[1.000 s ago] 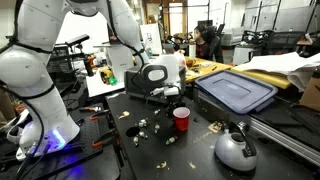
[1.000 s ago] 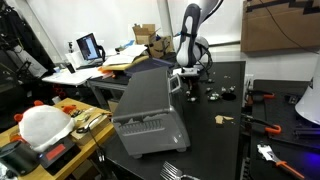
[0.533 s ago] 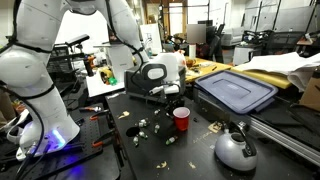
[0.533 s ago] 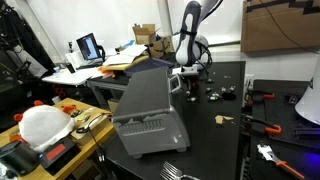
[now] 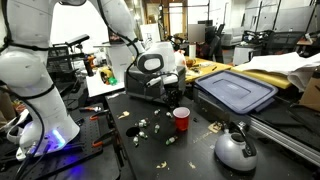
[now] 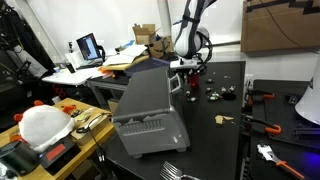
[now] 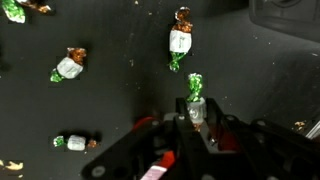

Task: Put one piece of candy in the red cup.

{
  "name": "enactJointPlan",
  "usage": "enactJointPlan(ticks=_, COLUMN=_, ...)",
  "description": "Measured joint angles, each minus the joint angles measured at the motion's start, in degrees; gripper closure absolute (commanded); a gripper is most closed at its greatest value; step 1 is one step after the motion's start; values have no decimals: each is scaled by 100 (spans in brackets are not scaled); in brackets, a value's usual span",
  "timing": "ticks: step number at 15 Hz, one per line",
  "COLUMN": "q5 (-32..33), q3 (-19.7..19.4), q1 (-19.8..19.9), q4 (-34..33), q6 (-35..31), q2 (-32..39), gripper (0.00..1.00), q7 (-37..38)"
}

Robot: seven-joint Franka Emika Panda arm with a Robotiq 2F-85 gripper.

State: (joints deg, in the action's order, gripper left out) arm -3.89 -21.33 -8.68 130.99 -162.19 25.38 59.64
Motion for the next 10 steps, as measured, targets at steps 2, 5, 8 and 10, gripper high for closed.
enactJointPlan(ticks=2, q5=167, q3=-1, q1=5, q4=107, q6=33, q2=-202, gripper=94, q7=0)
enactJointPlan(ticks=5, q5=473, q3=-18, q1=19, q4=246, q6=132, q2=-485, gripper=94, q7=-1)
enactJointPlan(ticks=8, q5=792, q3=-26, q1=62, q4=345, q6=208, q2=-743, gripper=94, q7=-1)
enactJointPlan(ticks=10, q5=1007, q3=-26, q1=103, q4=394, q6=259, q2=-913, gripper=94, q7=-1)
